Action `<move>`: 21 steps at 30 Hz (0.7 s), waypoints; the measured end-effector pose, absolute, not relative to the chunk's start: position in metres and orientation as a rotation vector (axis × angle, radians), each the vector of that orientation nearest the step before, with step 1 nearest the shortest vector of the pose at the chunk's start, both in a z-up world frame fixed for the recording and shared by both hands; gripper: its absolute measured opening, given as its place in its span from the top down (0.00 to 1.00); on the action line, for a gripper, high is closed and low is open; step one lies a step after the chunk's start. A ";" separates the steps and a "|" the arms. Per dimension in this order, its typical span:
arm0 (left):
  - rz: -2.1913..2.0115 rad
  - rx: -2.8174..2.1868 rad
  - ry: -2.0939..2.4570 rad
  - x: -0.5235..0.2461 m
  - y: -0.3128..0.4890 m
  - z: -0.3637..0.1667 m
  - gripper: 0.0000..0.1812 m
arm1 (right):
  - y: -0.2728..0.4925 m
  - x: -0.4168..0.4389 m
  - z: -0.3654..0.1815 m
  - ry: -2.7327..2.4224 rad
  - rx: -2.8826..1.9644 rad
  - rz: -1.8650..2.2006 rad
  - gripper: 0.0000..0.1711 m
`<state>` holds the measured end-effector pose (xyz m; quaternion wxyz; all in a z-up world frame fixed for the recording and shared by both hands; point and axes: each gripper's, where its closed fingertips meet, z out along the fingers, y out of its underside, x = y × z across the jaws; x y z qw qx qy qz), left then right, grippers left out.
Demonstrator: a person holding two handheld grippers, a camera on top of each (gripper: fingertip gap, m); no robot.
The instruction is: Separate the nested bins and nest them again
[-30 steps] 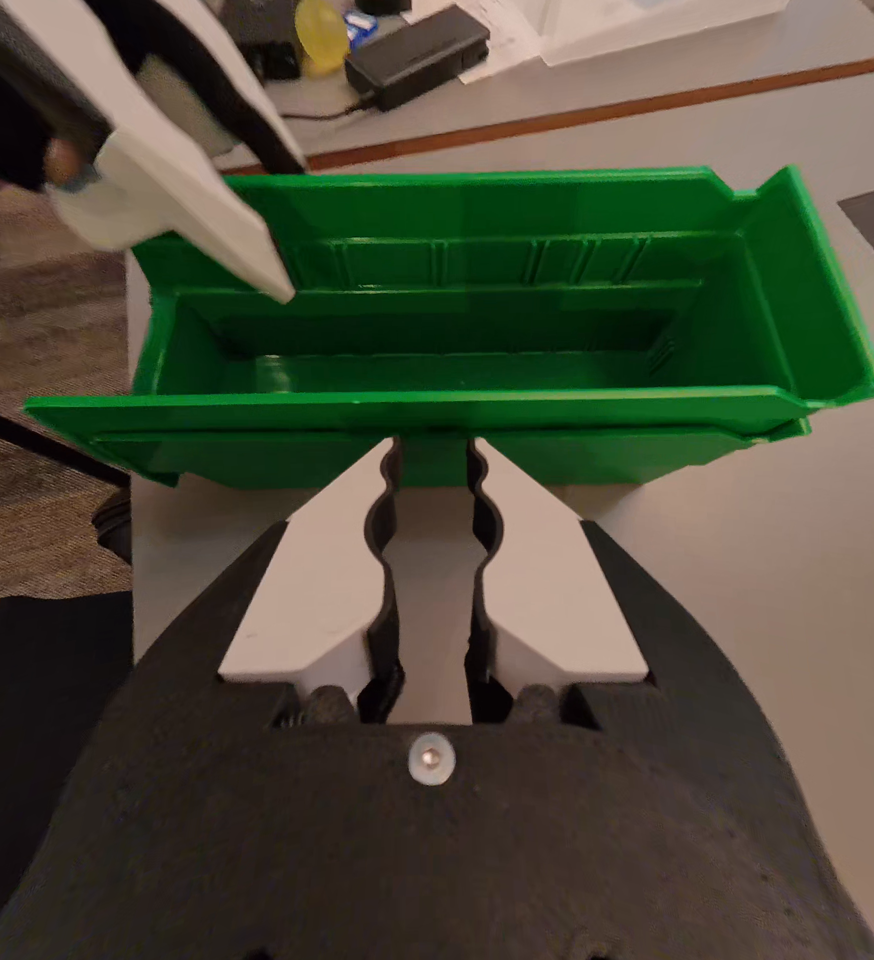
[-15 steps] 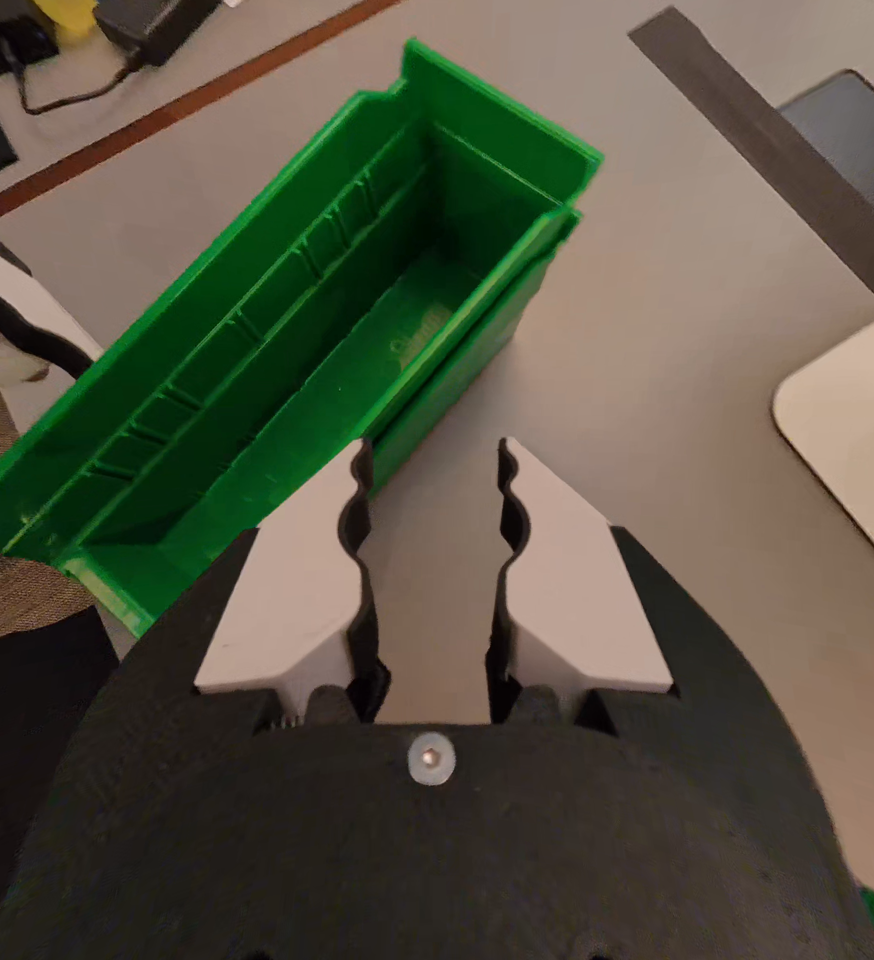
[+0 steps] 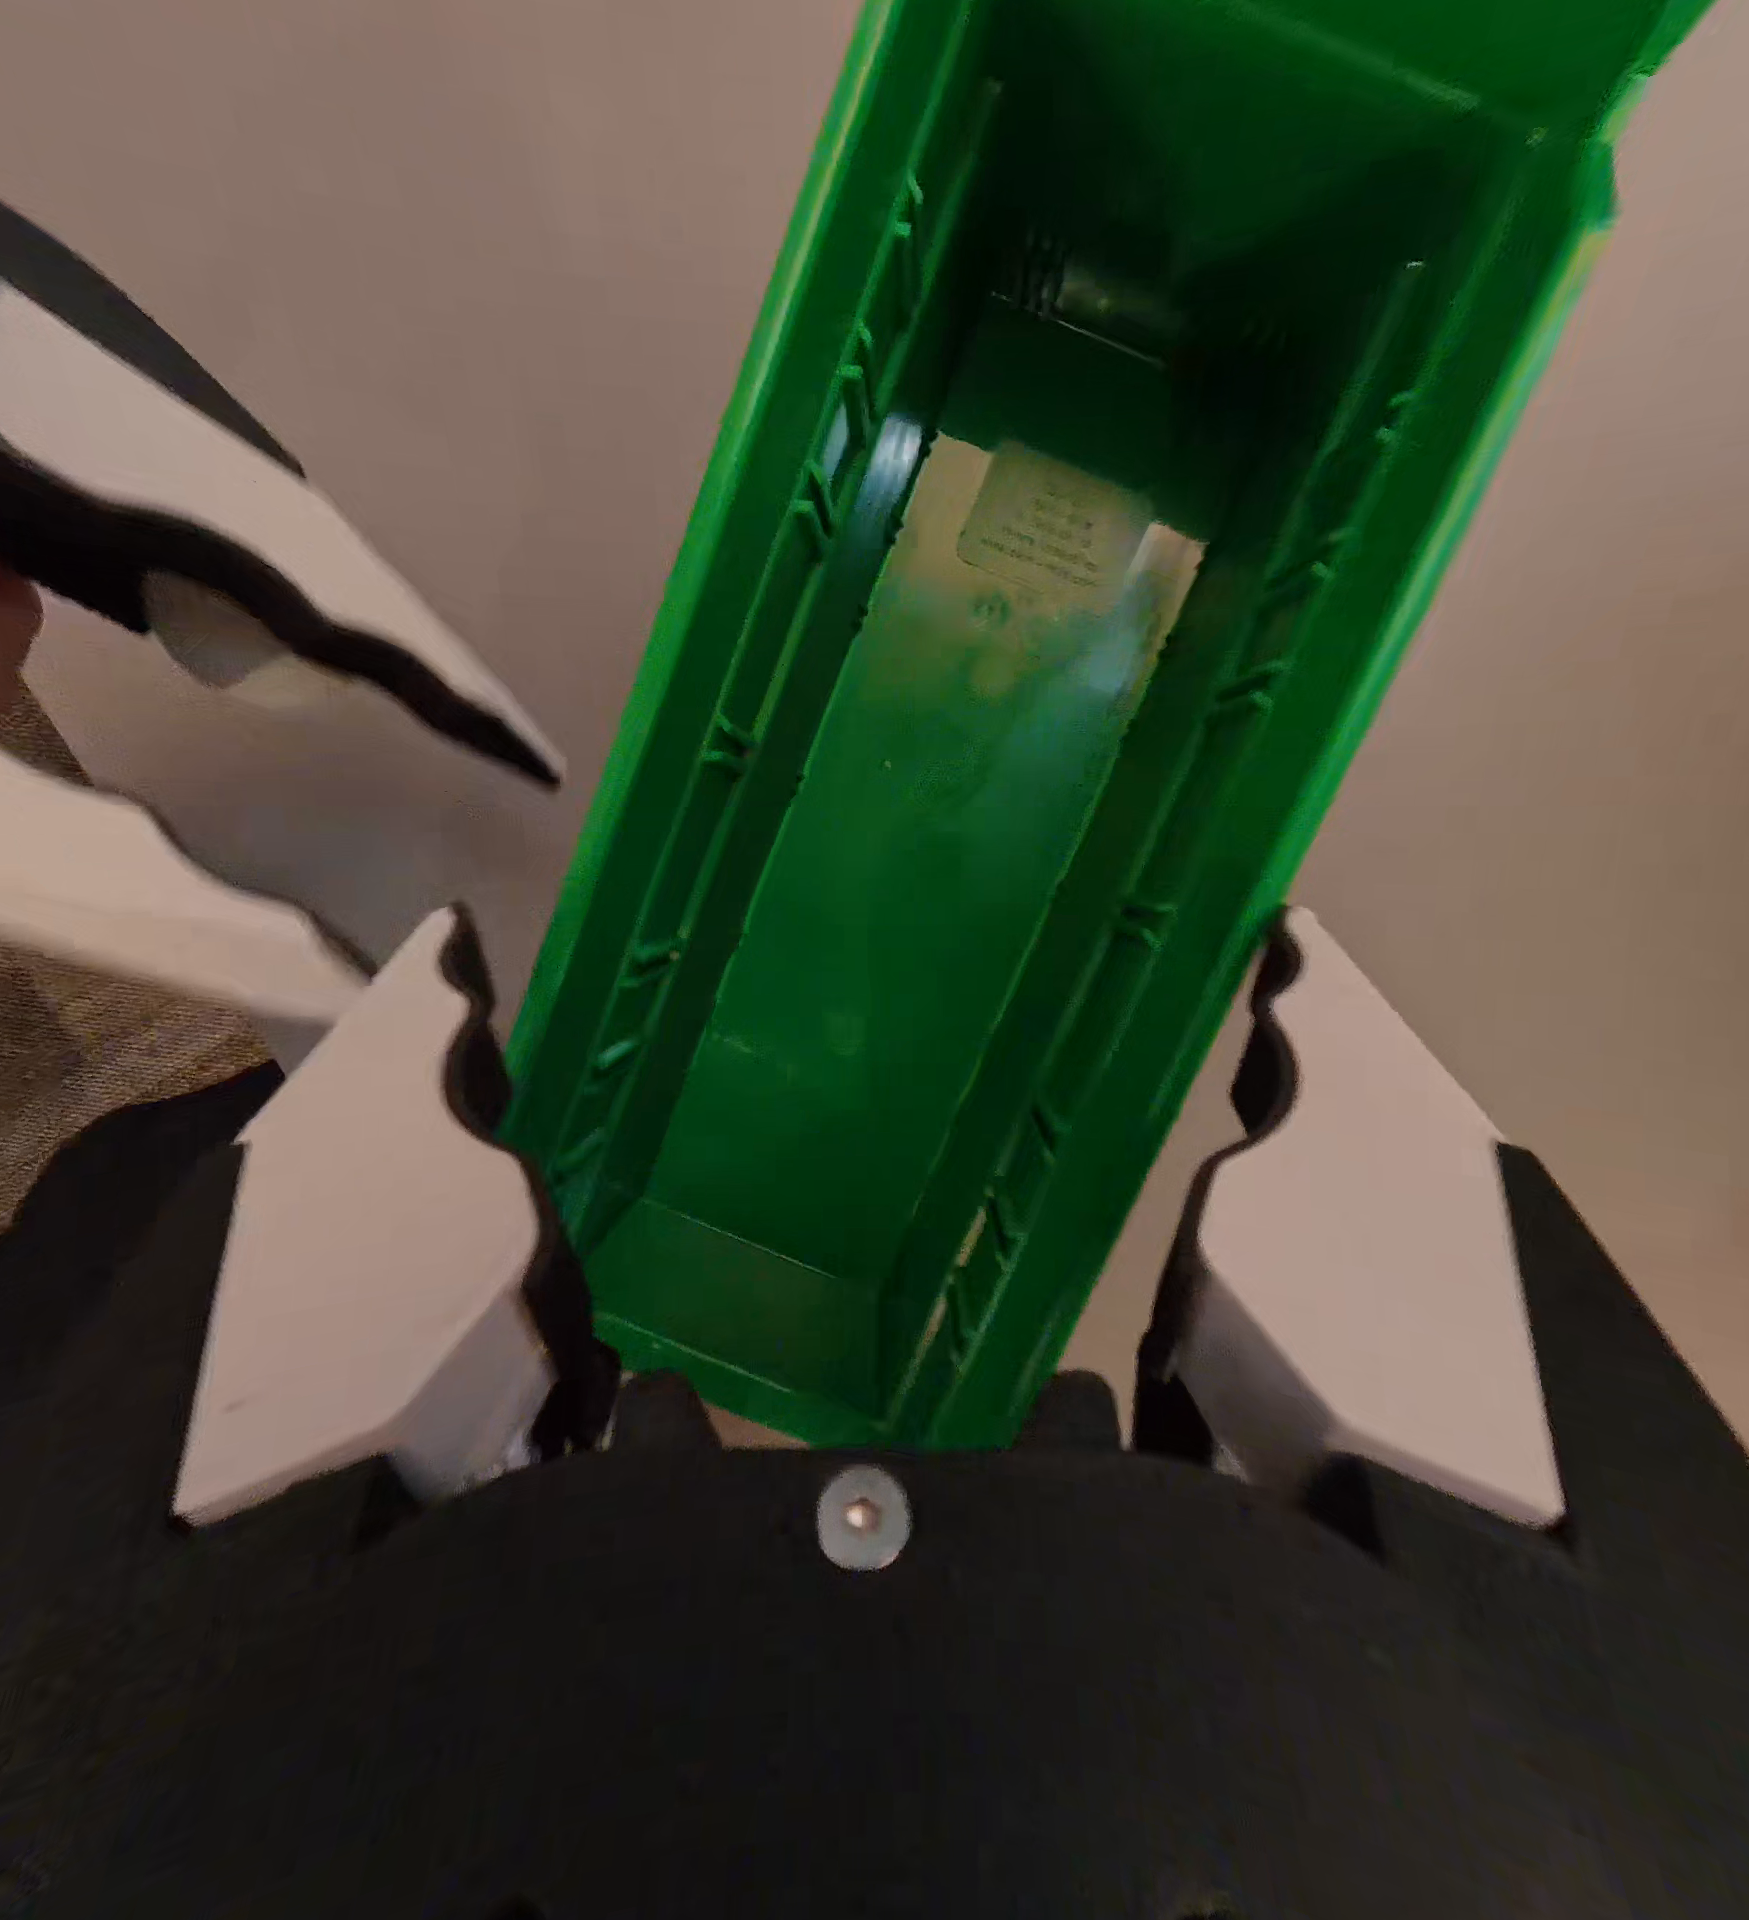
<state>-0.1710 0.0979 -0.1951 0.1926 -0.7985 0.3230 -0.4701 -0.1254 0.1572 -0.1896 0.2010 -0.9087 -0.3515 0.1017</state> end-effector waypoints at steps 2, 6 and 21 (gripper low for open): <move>-1.182 -2.225 0.814 -0.186 0.121 -0.192 0.66 | 0.160 -0.131 -0.192 -0.960 -2.555 0.264 0.16; -1.097 -2.176 0.707 -0.188 0.143 -0.187 0.65 | 0.169 -0.127 -0.195 -0.935 -2.589 0.216 0.22; -1.022 -2.177 0.622 -0.175 0.160 -0.196 0.68 | 0.165 -0.135 -0.183 -0.952 -2.543 0.320 0.42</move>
